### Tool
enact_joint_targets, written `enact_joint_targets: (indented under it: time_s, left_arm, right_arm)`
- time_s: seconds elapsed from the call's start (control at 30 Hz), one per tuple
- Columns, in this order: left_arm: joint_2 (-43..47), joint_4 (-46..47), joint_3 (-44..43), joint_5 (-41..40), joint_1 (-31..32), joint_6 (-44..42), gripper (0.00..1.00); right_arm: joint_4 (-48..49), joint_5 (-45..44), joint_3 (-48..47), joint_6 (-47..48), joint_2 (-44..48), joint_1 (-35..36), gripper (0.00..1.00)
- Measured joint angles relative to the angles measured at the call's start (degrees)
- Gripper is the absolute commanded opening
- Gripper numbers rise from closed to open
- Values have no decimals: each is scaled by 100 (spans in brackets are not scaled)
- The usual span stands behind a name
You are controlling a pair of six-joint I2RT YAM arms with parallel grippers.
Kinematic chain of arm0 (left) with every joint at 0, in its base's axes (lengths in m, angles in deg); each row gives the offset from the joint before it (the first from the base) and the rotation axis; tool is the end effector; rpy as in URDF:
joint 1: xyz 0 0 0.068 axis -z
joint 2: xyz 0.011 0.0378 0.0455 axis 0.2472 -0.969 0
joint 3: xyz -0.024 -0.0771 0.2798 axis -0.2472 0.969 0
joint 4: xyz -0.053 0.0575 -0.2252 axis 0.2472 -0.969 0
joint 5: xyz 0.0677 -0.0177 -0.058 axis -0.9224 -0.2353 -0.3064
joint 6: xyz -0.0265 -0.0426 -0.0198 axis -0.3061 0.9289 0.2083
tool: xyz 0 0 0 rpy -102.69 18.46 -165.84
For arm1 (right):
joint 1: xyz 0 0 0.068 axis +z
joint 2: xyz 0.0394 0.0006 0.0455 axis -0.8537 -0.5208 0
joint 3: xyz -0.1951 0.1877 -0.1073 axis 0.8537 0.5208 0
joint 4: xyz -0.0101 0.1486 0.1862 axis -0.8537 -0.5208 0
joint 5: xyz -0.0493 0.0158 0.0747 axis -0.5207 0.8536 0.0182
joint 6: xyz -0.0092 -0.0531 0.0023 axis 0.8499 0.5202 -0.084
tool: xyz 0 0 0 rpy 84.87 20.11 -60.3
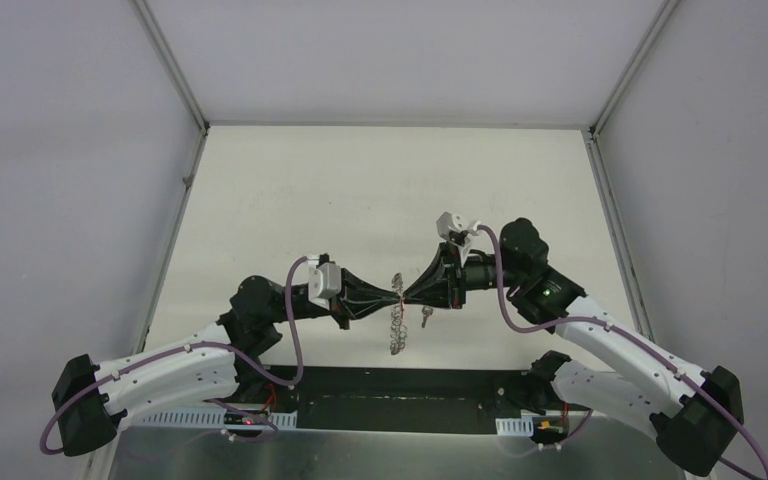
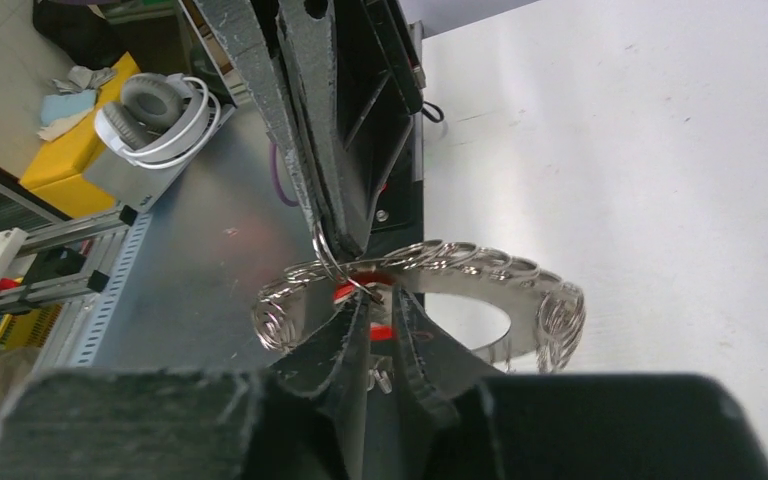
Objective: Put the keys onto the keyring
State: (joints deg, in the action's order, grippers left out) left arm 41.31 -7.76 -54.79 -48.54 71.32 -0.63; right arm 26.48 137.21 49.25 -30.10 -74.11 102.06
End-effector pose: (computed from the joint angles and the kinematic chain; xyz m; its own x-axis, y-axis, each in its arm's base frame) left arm 0.0577 -0.1203 0.3120 0.1735 -0.2317 -0.9572 0.9834 0.0939 0.1555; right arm 0.1028 0.1361 0.3307 -0.2865 -0.1102 -0.9517 -0.9529 -0.0705 0.2950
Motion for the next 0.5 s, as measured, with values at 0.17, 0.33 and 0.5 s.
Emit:
enact_joint_targets:
  time_s: [0.17,0.33,0.5]
  left_arm:
    - [17,4,0,-9,0,-4,0]
    - [39,4,0,-15,0,-2,0]
    - [37,4,0,-13,0,0,0]
  right_arm:
    - [31,101,0,-94,-9,9,0]
    - [42,101,2,-94,20,11,0]
    - [55,131,2,-107,0,11,0]
